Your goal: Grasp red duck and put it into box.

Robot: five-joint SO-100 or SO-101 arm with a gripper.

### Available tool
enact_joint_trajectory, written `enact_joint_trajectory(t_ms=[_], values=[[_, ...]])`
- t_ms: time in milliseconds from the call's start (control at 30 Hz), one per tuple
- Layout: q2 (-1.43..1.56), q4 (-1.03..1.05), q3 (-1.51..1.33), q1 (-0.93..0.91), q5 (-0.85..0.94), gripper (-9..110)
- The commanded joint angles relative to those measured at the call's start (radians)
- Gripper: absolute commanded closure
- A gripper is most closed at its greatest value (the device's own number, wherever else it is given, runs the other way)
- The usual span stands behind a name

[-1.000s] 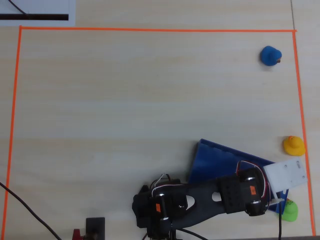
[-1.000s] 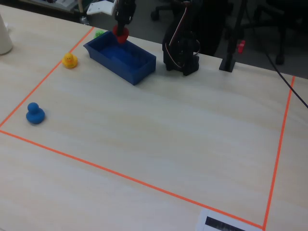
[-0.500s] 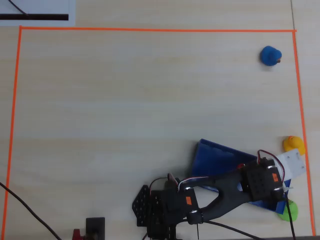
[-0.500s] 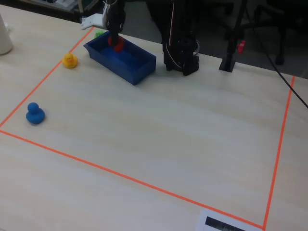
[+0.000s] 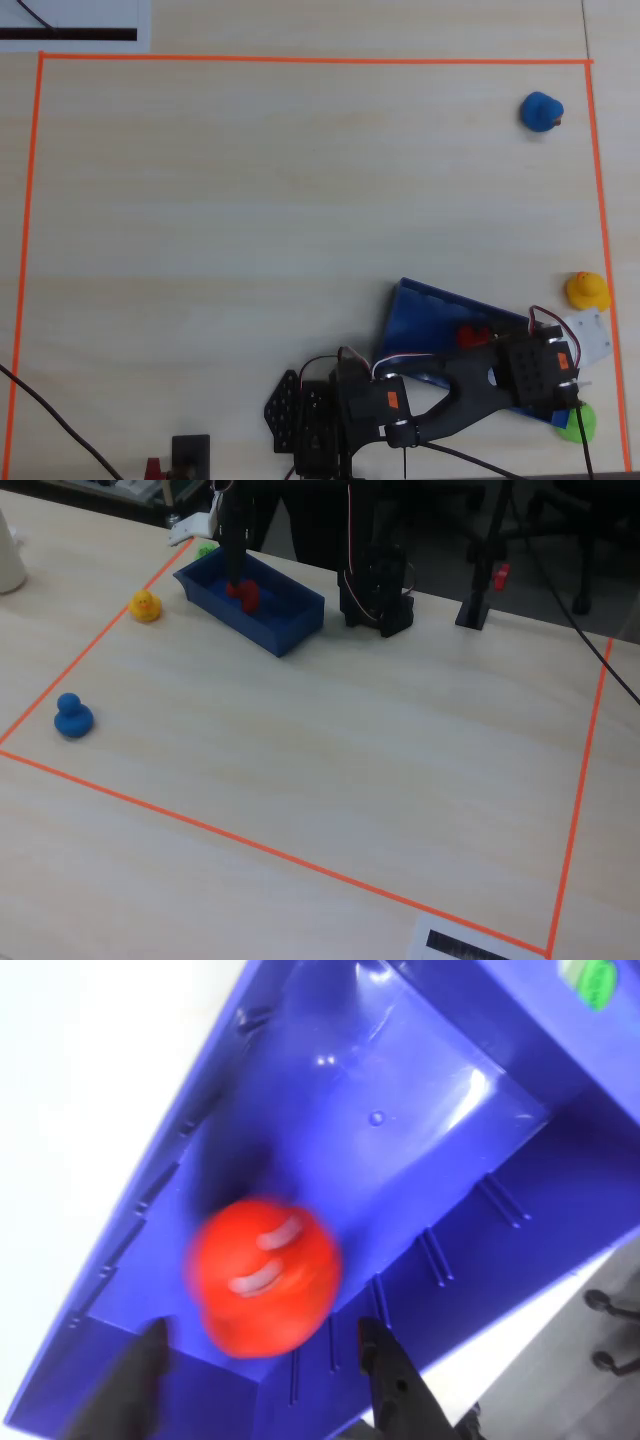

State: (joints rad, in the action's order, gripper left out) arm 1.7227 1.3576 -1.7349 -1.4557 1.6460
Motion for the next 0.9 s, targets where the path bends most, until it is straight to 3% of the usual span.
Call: enact_joint_trajectory(t_ms=[0, 100, 167, 233, 333, 467, 567, 700, 867], values=[[0.043, -0.011, 0.066, -0.014, -0.002, 71], [0.081, -0.037, 0.092, 0.008, -0.041, 76], [0.144, -0.120, 0.107, 0.087, -0.144, 86], [0.227, -0.224, 0.109, 0.224, -0.311, 93], [0.356, -0.308, 0.064, 0.517, -0.413, 95], [0.583, -0.356, -0.141, 0.946, -0.368, 100], [0.830, -0.394, -0.449, 1.186, -0.285, 101], [1.184, -0.379, -0.870, 1.399, -0.202, 101], [1.514, -0.198, -1.177, 1.565, -0.192, 101]])
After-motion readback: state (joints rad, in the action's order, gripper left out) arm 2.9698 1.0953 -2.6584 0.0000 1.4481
